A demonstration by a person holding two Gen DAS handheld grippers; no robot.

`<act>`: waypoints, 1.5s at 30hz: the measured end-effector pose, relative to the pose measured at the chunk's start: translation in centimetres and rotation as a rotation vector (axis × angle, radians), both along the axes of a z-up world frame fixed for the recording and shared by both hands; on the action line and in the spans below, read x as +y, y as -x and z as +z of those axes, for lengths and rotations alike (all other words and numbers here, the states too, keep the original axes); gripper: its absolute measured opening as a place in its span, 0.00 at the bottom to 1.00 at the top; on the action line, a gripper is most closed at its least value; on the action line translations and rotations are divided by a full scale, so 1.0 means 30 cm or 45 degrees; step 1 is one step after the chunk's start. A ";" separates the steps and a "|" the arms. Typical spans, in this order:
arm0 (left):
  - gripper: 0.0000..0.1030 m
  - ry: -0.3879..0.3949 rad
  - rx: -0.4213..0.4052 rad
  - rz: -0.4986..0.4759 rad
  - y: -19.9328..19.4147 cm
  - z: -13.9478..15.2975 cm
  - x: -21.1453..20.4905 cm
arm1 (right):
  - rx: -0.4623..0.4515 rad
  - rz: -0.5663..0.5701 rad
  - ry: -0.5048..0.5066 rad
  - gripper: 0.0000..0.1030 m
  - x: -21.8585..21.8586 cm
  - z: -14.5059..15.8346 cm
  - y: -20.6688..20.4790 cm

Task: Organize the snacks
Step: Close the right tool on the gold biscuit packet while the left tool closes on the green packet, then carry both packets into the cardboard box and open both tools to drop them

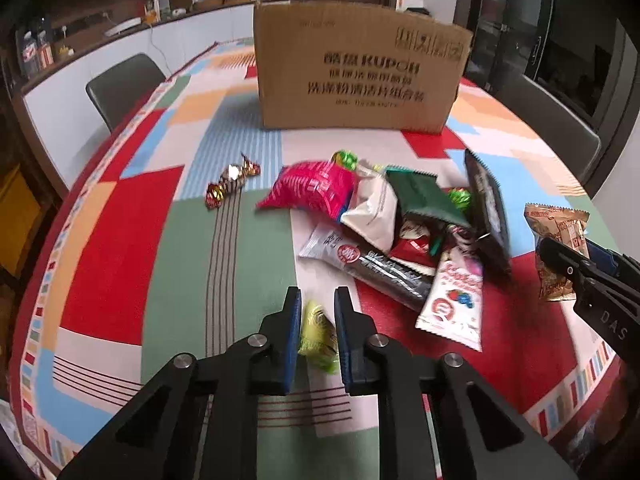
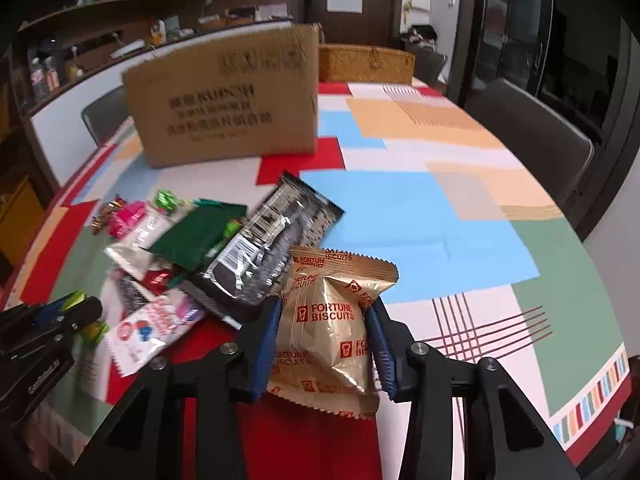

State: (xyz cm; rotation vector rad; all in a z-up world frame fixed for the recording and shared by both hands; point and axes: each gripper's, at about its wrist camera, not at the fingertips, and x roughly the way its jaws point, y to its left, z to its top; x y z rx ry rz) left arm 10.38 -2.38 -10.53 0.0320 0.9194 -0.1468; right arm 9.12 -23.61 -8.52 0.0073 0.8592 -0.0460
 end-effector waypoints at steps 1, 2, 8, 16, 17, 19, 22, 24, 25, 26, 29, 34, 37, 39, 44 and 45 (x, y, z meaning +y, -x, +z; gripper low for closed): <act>0.17 0.004 -0.005 -0.007 0.006 0.008 -0.001 | -0.017 0.009 -0.003 0.42 0.004 0.015 0.011; 0.15 0.008 -0.009 -0.011 0.013 0.015 -0.002 | -0.030 0.016 -0.006 0.42 0.006 0.027 0.019; 0.14 0.028 -0.008 -0.050 0.047 0.037 0.005 | -0.081 0.070 -0.031 0.42 0.028 0.079 0.047; 0.41 0.074 0.063 -0.077 0.058 0.004 0.008 | -0.045 0.132 -0.061 0.42 0.064 0.057 0.059; 0.46 0.074 0.083 -0.084 0.049 -0.007 0.002 | -0.036 0.138 -0.061 0.42 0.066 0.051 0.061; 0.49 0.079 0.120 -0.097 0.034 -0.027 -0.009 | -0.026 0.143 -0.062 0.42 0.067 0.043 0.064; 0.49 0.081 0.146 -0.092 0.017 -0.047 -0.011 | -0.009 0.149 -0.068 0.42 0.066 0.031 0.059; 0.49 0.076 0.143 -0.091 0.005 -0.052 -0.013 | 0.004 0.154 -0.058 0.42 0.070 0.021 0.054; 0.49 0.071 0.141 -0.093 -0.001 -0.055 -0.018 | 0.011 0.157 -0.052 0.42 0.072 0.017 0.051; 0.49 0.068 0.143 -0.094 -0.007 -0.060 -0.018 | 0.018 0.163 -0.050 0.42 0.075 0.013 0.049; 0.37 0.064 0.139 -0.089 -0.010 -0.063 -0.018 | 0.033 0.174 -0.055 0.42 0.081 0.005 0.042; 0.21 0.074 0.138 -0.094 -0.017 -0.063 -0.009 | 0.036 0.181 -0.050 0.42 0.087 0.003 0.036; 0.21 0.095 0.143 -0.099 -0.016 -0.057 -0.006 | 0.036 0.195 -0.049 0.42 0.096 0.006 0.038; 0.21 0.092 0.133 -0.102 -0.012 -0.043 -0.007 | 0.029 0.197 -0.048 0.42 0.098 0.013 0.040; 0.21 0.092 0.106 -0.122 -0.012 0.009 -0.012 | 0.002 0.214 -0.053 0.42 0.104 0.044 0.044; 0.21 0.090 0.094 -0.131 -0.015 0.024 -0.015 | -0.004 0.223 -0.053 0.42 0.108 0.052 0.042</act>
